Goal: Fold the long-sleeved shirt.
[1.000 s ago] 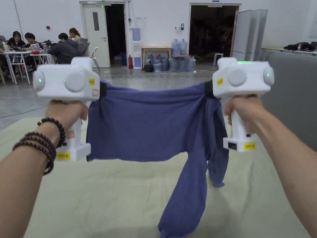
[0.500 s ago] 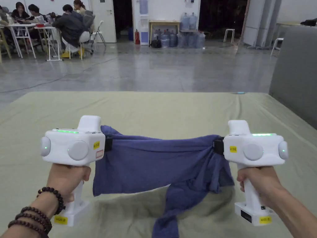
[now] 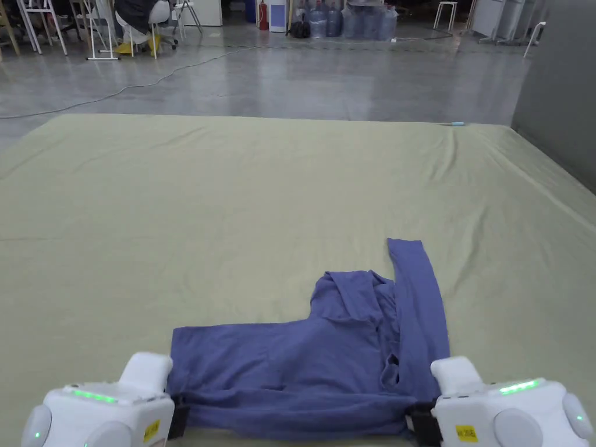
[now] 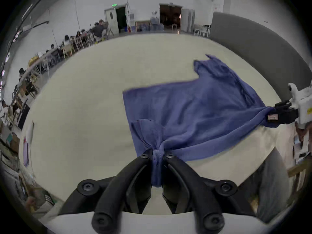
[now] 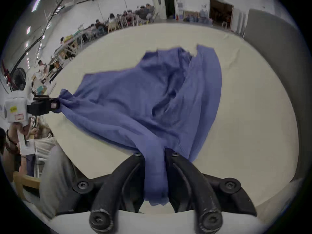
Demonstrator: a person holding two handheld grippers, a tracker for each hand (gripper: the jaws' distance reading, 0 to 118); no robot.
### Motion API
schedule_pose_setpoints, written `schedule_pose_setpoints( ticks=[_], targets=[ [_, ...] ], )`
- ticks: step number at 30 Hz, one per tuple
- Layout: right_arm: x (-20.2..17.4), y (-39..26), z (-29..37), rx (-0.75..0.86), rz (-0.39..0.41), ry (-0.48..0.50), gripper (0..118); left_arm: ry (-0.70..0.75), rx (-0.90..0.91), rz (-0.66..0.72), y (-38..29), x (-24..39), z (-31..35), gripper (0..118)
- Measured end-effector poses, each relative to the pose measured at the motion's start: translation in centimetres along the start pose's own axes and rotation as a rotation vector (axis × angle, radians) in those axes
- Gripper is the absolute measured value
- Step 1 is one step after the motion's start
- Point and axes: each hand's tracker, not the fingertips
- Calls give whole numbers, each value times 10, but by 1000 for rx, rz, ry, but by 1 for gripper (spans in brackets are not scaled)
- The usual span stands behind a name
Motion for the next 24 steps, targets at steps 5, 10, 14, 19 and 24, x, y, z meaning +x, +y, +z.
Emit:
schedule_pose_setpoints(
  ticks=[5,10,14,19,24],
  targets=[
    [1,2,7,11,-6,-17,51,-6,33,37,-12,-11,5,91],
    [-3,28,64,212,3,-54,96,11,186,30,-1,-20,54,115],
    [-6,40,96,378,-26,-109,86,51,278,93,24,-1,108,98],
    [-5,46,91,370,-40,-114,0,18,252,150,51,-6,90,0],
    [0,46,76,323,-48,-80,0,32,222,168,85,-19,35,1]
  ],
)
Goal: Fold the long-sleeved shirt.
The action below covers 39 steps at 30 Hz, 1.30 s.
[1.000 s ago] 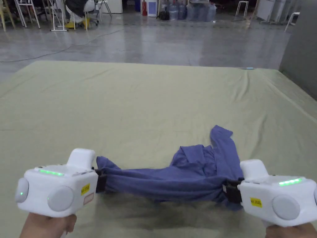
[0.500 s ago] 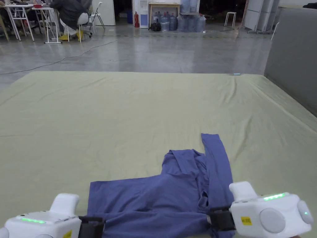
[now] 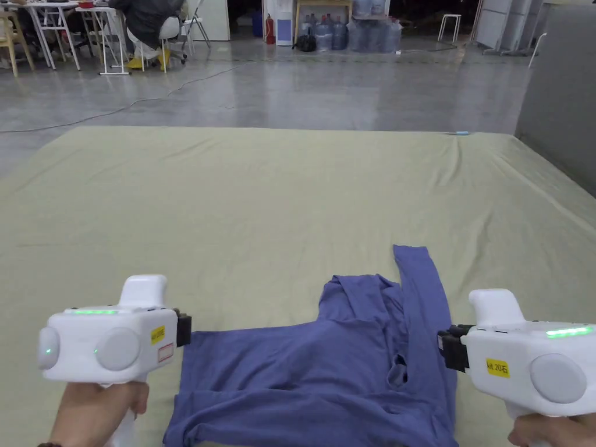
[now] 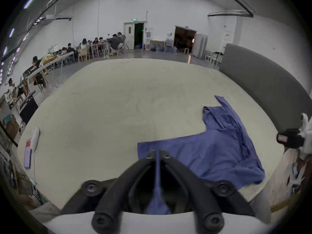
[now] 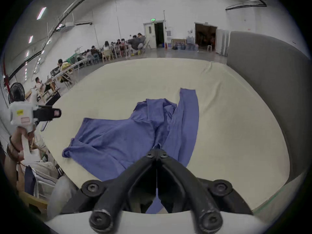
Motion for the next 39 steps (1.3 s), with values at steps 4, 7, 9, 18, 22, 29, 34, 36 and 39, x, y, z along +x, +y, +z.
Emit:
schedule_pose_setpoints(
  ticks=[4,7,9,18,22,29,34,36,39],
  targets=[
    [6,-5,-7,-28,-15,5,0,51,-130,4,12,-3,-63,117],
    [11,-7,-9,-47,-22,9,0,84,-172,31,9,-20,-118,117],
    [15,-8,-12,-57,-26,1,0,121,-235,22,3,-27,-146,115],
    [33,10,-36,-87,-18,-28,0,125,-259,-45,1,6,-152,0],
    [34,45,-72,-71,9,-26,0,84,-195,-43,4,3,-144,0],
    [30,117,-177,-100,72,-4,96,92,-189,-6,6,4,-118,0],
    [26,132,-250,-235,59,-15,95,77,-201,11,14,0,-117,0],
    [23,129,-269,-271,63,-4,93,79,-203,8,13,2,-116,0],
    [23,117,-297,-394,86,-51,51,76,-217,10,18,-13,-134,0]
  ],
)
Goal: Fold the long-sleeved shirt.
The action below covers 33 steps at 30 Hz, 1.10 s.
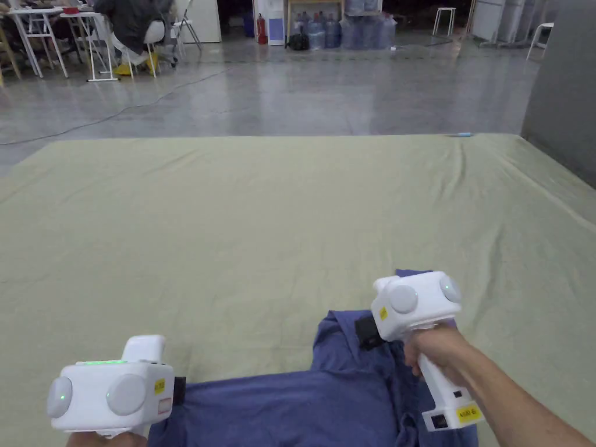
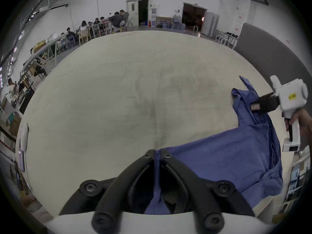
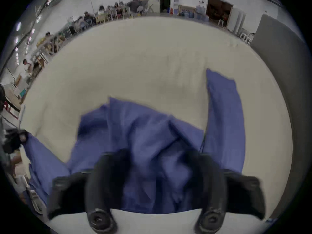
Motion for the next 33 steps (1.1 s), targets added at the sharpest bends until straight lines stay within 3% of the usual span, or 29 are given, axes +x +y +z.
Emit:
schedule_pose_setpoints(
  ticks=[1,2,3,8,10,12,19,24,28,31,33],
  targets=[
    [-1,-5,-11,-47,23,-27,49,1,-2,1,1,-1,-2,0],
    [-3,-9,-8,21,45,-40,40,2,-3,3,2,-3,-3,0],
    [-4,-8,-2,27,42,-25,1,6,1,2,-1,0,-2,0],
    [-1,-4,33,66,44,-13,1,8,55,23,11,1,8,0],
    [2,5,57,135,17,36,1,-26,137,49,26,-2,24,0],
    [10,17,92,204,-1,60,1,-55,203,67,43,1,51,0],
    [21,84,232,449,50,32,1,-82,446,48,134,14,151,0],
    [23,145,327,614,72,-74,1,-34,602,10,218,23,210,0],
    [34,197,394,711,18,-119,1,-12,652,53,284,22,238,0],
    [39,227,437,786,2,-233,1,24,667,78,323,23,257,0],
    [42,241,460,812,-15,-240,1,5,694,80,341,26,267,0]
  ],
)
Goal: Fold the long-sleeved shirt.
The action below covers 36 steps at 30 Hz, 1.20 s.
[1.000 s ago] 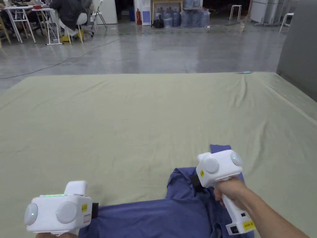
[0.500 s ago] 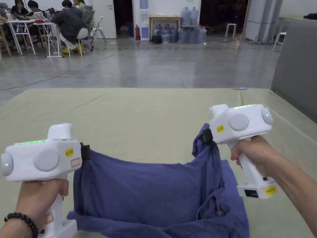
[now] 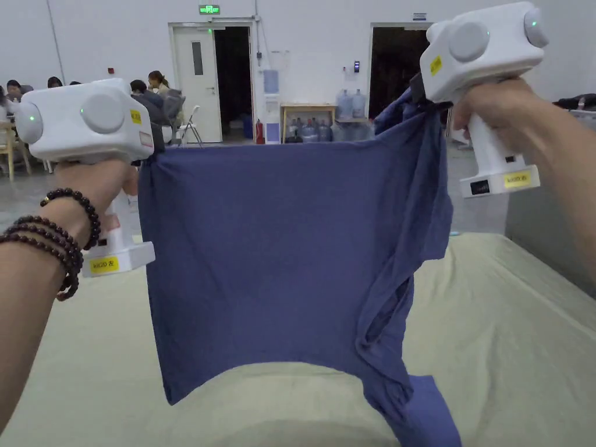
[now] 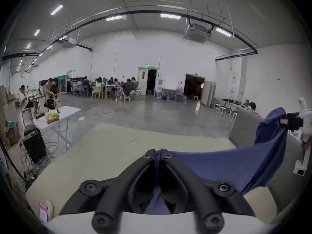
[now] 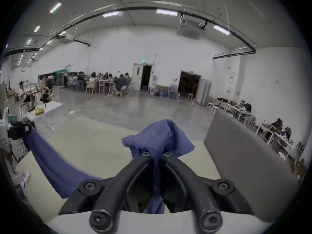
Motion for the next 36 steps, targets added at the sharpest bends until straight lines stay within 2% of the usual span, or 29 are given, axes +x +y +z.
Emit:
schedule_pose_setpoints(
  ticks=[7,13,17,22,26,30,36],
  targets=[
    [12,24,7,26,-46,-46,1,-26,11,41,10,13,-14,0],
    [13,-43,-17,-20,-55,-29,1,-20,-95,4,-54,15,-42,0],
    [9,-110,-41,-117,-101,3,1,-29,-180,-27,-109,18,-55,0],
    [6,-162,-44,-181,-108,15,1,-65,-215,-56,-150,16,-44,0],
    [12,-183,0,-167,-92,42,1,-78,-201,-110,-162,3,-8,0],
    [19,-215,65,-132,-59,97,1,-122,-179,-101,-184,-16,43,0],
    [13,-312,156,-210,-21,197,1,-167,-256,-158,-261,-32,120,0]
  ],
)
